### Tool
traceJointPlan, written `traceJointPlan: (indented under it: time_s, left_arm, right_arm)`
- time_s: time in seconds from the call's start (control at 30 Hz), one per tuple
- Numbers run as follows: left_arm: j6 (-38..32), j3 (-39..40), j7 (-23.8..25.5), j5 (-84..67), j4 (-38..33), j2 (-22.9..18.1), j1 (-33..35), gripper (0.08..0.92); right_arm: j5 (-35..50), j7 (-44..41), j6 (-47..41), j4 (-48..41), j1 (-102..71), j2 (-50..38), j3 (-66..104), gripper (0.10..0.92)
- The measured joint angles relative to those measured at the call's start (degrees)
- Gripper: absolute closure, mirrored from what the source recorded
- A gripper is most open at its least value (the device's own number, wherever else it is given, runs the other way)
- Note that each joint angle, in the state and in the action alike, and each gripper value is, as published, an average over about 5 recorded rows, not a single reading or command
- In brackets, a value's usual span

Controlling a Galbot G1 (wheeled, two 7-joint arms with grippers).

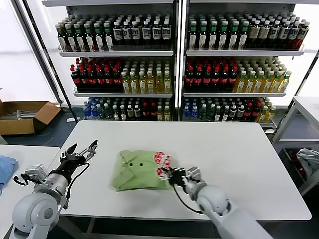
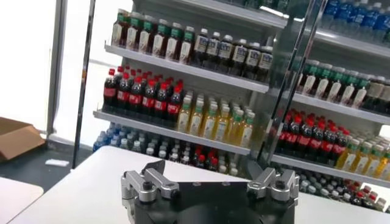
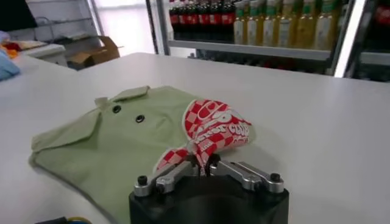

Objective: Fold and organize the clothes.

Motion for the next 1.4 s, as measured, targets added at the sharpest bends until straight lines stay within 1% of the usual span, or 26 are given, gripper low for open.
traceJointPlan:
  time_s: [0.07,0.17,0.33,0.57,0.8,0.9,1.0,1.2,1.4]
  left_arm:
    - [0.01,0.27,-0.03,0.02,0.0,-0.35,-0.16,0.177]
    - [0.03,0.75,-0.08,0.06,0.14,-0.99,-0.37,0.177]
    - [0.05,1.69,-0.33,0.1,0.47,-1.95,-0.63,0.177]
    - [0.06,1.96,-0.2,0.13,-0.04,-2.01,-0.01,0.177]
    - [0.05,1.85,-0.09,0.15,-0.83,-2.05,1.08,0.177]
    - [0.05,1.81,-0.08,0.16,-1.22,-2.05,1.51,0.177]
    - [0.04,1.62,0.05,0.18,-1.64,-2.07,2.04,0.177]
    - [-0.24,1.34,0.86,0.47,-1.97,-2.34,2.97,0.177]
    - [-0.98,0.9,2.07,1.16,-1.81,-1.63,3.09,0.177]
  right_arm:
    - [-0.52,-1.21,0.31,1.01,-1.57,-2.66,2.3,0.856]
    - [-1.22,-2.36,0.95,2.52,-4.13,-6.11,5.73,0.829]
    - [-1.74,-1.77,2.92,4.98,-8.19,-9.31,10.83,0.696]
    - [-1.9,2.66,7.19,7.85,-12.02,-9.96,15.62,0.497]
    - [-2.3,3.65,8.83,7.72,-11.74,-6.07,15.14,0.29]
    - [-2.3,3.59,8.06,6.04,-10.22,-3.16,13.05,0.226]
    - [-2.29,4.05,6.3,3.97,-8.36,-0.45,10.6,0.206]
    - [-2.34,5.97,2.29,1.76,-5.82,2.34,7.36,0.203]
    - [-3.24,7.37,2.81,4.34,-6.06,2.61,8.05,0.203]
